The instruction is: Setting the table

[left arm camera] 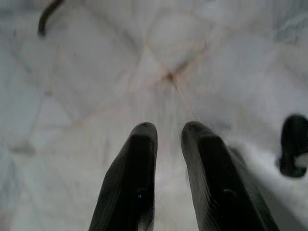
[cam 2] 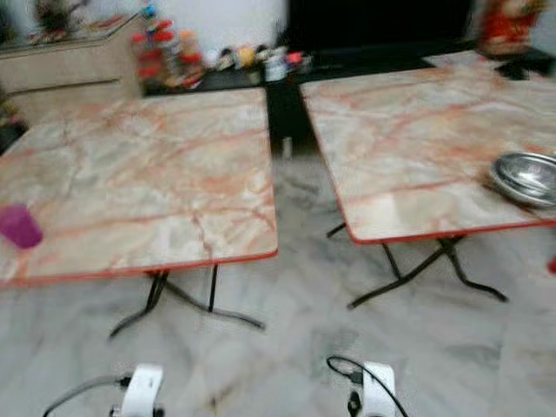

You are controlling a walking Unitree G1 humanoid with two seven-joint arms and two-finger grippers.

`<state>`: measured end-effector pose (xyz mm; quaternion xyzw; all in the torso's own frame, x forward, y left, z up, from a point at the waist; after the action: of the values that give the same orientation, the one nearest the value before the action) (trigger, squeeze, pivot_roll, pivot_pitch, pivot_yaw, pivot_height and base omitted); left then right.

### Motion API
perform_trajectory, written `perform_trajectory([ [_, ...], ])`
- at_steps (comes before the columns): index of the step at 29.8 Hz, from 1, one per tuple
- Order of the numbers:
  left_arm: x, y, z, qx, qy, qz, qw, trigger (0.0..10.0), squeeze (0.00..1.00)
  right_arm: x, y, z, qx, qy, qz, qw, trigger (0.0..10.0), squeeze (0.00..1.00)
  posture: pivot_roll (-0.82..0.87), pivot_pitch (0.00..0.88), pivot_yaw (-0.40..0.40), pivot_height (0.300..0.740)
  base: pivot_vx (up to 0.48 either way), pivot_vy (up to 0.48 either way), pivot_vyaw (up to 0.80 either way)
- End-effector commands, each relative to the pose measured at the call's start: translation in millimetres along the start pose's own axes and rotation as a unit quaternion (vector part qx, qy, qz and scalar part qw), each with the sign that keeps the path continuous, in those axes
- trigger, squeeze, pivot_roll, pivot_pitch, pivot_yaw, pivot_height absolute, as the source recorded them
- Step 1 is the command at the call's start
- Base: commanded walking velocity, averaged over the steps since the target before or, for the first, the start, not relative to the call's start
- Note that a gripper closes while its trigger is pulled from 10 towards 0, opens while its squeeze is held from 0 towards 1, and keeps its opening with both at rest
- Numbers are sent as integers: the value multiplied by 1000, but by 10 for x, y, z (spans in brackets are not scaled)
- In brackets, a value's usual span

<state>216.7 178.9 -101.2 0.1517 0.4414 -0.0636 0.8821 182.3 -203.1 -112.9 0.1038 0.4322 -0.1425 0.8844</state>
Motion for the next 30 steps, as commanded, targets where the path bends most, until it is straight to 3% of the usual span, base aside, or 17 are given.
perform_trajectory([
  [1,-24,55,-143,0,21,5,1000,10000,0,10,123,28,0,-4,15,1000,10000,0,-96,0,65,740,0,379,0],
  [11,-21,88,-121,5,17,6,1000,10000,0,14,186,35,-13,-2,27,1000,10000,0,-91,0,71,740,0,376,0],
  [16,-21,88,-120,7,17,6,1000,10000,0,14,199,40,-16,-3,30,999,10000,0,-89,0,68,740,0,377,-775],
  [30,-19,61,-113,10,16,2,1000,10000,0,13,218,46,-35,-6,38,999,10000,0,-90,0,61,740,0,377,0],
])
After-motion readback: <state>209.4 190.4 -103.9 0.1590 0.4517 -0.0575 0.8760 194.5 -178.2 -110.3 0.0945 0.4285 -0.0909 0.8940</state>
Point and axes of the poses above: a point about 5 cm out from each wrist's last joint towards the gripper, its own x axis pointing out of the wrist towards the gripper, its own z axis along the axis of the wrist's last joint, y = z × x, the point moved 3 cm from there along x, pointing out of the wrist towards the gripper, and after that the axes turned 11 degrees about x, right-handed, at the moved point
